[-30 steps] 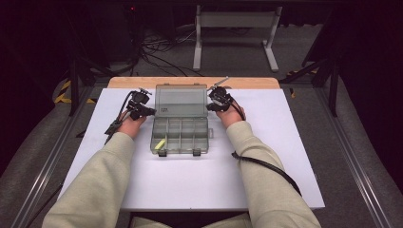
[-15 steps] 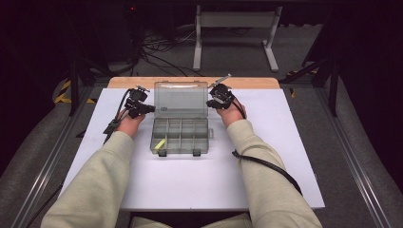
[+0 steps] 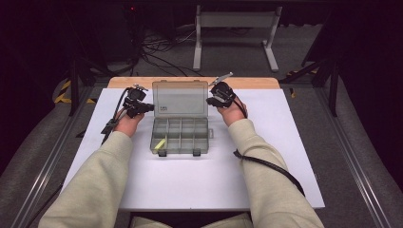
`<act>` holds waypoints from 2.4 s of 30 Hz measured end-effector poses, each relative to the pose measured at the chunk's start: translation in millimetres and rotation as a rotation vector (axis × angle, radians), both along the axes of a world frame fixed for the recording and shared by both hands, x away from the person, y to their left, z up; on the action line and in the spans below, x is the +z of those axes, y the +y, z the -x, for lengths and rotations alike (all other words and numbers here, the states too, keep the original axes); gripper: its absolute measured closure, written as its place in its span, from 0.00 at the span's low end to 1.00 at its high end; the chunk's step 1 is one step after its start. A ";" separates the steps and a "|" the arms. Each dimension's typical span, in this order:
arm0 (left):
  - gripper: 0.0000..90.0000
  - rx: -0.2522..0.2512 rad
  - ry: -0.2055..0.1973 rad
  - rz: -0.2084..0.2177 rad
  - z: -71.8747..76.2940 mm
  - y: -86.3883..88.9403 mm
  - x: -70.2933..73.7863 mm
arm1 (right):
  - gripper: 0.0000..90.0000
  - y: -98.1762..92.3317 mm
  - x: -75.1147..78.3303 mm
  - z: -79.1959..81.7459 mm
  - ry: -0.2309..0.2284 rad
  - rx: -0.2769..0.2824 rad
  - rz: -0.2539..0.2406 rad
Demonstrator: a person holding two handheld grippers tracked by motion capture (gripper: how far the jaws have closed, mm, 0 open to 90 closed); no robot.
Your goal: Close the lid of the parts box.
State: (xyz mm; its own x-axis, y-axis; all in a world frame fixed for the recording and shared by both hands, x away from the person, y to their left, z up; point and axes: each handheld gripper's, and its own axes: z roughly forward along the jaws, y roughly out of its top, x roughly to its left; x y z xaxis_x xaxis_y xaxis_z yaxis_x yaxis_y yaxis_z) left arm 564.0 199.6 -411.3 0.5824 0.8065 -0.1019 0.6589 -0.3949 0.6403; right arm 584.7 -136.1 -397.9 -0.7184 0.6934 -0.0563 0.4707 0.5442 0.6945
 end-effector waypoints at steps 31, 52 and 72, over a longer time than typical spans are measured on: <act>0.99 -0.035 -0.065 0.044 25.1 8.9 19.8 | 1.00 -10.4 27.0 31.1 -0.074 0.071 -0.074; 0.99 -0.069 -0.118 0.074 47.3 16.2 30.2 | 1.00 -15.5 34.3 53.7 -0.097 0.112 -0.107; 0.99 -0.102 -0.124 0.097 66.3 19.2 35.2 | 1.00 -17.8 34.2 73.6 -0.101 0.144 -0.138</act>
State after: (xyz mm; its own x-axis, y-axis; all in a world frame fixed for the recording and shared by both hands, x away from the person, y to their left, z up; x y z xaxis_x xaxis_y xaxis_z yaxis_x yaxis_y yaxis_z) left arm 497.7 218.8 -376.1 0.6735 0.7325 -0.0988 0.5324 -0.3881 0.7523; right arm 511.1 -153.9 -363.7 -0.8064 0.5898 -0.0443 0.3192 0.4971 0.8069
